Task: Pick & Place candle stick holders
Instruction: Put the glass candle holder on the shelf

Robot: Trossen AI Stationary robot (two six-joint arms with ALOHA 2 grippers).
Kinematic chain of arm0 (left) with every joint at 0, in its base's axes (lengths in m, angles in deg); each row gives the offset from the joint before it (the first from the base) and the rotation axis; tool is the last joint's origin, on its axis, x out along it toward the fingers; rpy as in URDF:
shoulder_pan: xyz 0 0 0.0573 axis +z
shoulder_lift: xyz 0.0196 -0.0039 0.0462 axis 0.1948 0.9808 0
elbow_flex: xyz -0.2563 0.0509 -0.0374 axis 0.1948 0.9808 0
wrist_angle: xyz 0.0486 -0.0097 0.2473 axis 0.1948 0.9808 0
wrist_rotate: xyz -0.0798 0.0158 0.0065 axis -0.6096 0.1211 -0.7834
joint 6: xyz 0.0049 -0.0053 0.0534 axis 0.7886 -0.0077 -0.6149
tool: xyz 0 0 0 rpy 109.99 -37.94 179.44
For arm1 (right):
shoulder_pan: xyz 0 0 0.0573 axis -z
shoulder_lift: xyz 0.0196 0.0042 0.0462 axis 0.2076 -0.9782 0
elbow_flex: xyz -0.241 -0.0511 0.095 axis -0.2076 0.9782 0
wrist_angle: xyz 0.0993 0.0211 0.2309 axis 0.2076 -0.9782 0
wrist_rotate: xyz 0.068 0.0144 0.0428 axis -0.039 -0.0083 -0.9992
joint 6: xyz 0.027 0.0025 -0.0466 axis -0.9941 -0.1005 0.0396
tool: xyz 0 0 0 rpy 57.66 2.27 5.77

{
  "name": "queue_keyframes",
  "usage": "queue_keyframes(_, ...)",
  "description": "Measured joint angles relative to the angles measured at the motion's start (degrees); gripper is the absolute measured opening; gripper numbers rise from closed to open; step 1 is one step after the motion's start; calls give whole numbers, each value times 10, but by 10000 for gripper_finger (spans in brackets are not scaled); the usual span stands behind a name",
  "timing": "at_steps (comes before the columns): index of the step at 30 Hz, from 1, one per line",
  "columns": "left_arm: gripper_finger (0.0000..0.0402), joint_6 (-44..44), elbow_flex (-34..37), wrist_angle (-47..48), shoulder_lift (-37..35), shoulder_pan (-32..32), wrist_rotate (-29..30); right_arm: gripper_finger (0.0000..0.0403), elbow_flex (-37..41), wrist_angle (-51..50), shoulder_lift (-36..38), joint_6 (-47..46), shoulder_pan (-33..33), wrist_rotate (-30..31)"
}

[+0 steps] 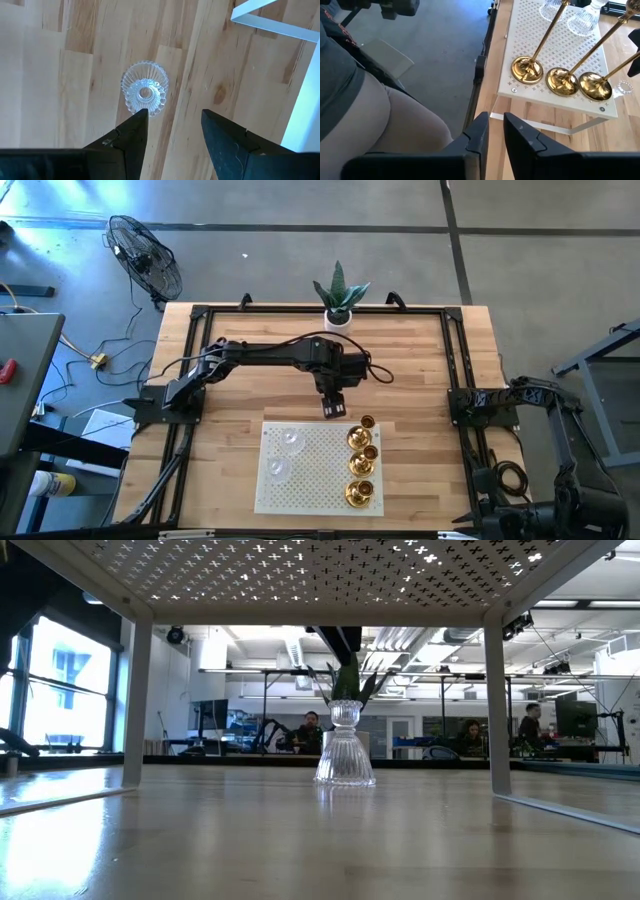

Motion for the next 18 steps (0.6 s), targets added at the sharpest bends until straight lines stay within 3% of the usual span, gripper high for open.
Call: queue_keyframes(18,179,15,3,-11,1,0,11,52,0,0,0,0,0,0)
